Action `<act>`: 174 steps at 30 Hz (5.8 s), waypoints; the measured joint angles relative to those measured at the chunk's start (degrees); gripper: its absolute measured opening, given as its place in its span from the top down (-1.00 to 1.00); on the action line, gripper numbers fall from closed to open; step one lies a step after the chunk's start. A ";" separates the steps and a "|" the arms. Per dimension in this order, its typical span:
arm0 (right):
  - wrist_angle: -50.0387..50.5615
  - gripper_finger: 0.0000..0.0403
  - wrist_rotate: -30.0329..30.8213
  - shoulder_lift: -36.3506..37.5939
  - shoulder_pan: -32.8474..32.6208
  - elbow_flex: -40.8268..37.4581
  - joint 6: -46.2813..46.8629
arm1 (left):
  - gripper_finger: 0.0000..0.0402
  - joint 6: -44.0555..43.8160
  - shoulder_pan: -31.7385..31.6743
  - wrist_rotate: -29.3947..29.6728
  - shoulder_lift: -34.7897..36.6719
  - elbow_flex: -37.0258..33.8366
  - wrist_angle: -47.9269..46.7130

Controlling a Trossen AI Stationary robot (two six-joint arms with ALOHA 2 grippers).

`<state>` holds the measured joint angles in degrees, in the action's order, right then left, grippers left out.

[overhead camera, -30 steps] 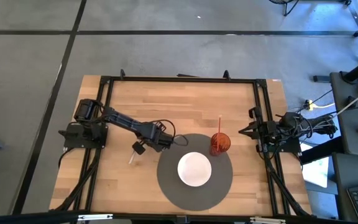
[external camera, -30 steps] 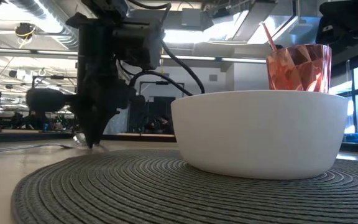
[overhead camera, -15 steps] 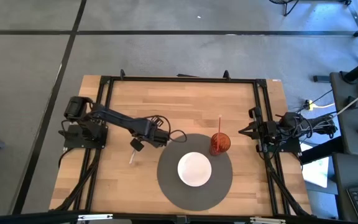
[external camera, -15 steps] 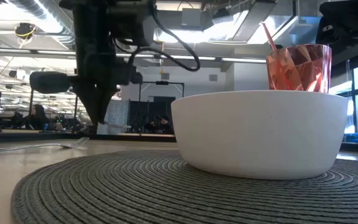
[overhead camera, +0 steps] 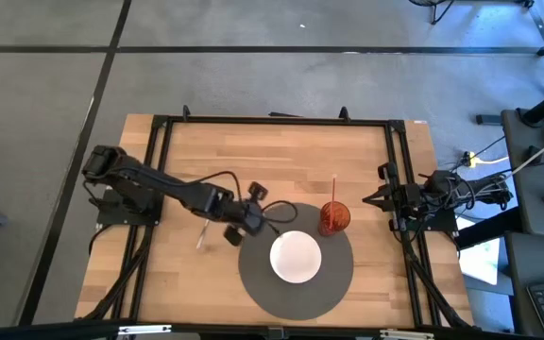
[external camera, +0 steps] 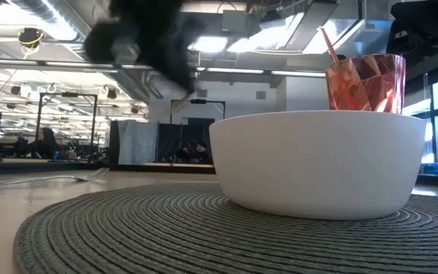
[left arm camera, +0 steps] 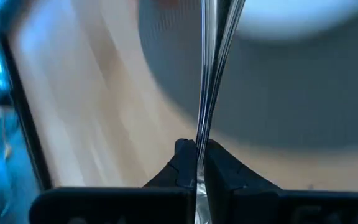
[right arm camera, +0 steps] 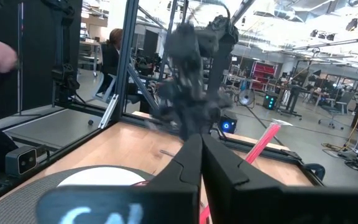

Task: Pick & Place Utensil
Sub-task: Put the silver spoon into the bowl on the table mat, then put the silver fork into the bowl on the table mat

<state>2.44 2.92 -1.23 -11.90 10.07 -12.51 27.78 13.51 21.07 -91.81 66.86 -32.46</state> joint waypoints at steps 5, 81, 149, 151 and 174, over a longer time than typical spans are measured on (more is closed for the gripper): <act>0.00 0.94 -0.01 0.01 -0.02 0.00 0.07 | 0.97 -3.69 2.73 -9.34 -1.88 5.67 11.50; 0.44 0.94 -2.96 -0.02 0.00 0.00 1.75 | 0.82 -21.45 0.88 -7.38 -6.11 30.81 -15.76; 0.24 0.94 -3.03 -0.04 0.00 0.00 2.97 | 0.33 -74.58 -12.36 -19.53 8.27 -30.25 -2.88; 0.24 0.94 -3.04 -0.04 -0.02 0.00 2.91 | 0.49 -74.58 -12.35 -19.69 8.24 -30.26 -2.90; 0.24 0.94 -3.02 -0.04 0.00 0.00 2.77 | 0.97 -51.71 2.06 3.09 5.49 -4.18 -16.04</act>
<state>2.68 -0.10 -1.28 -11.90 10.07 -9.75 -23.93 15.57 24.16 -86.32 62.67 -48.50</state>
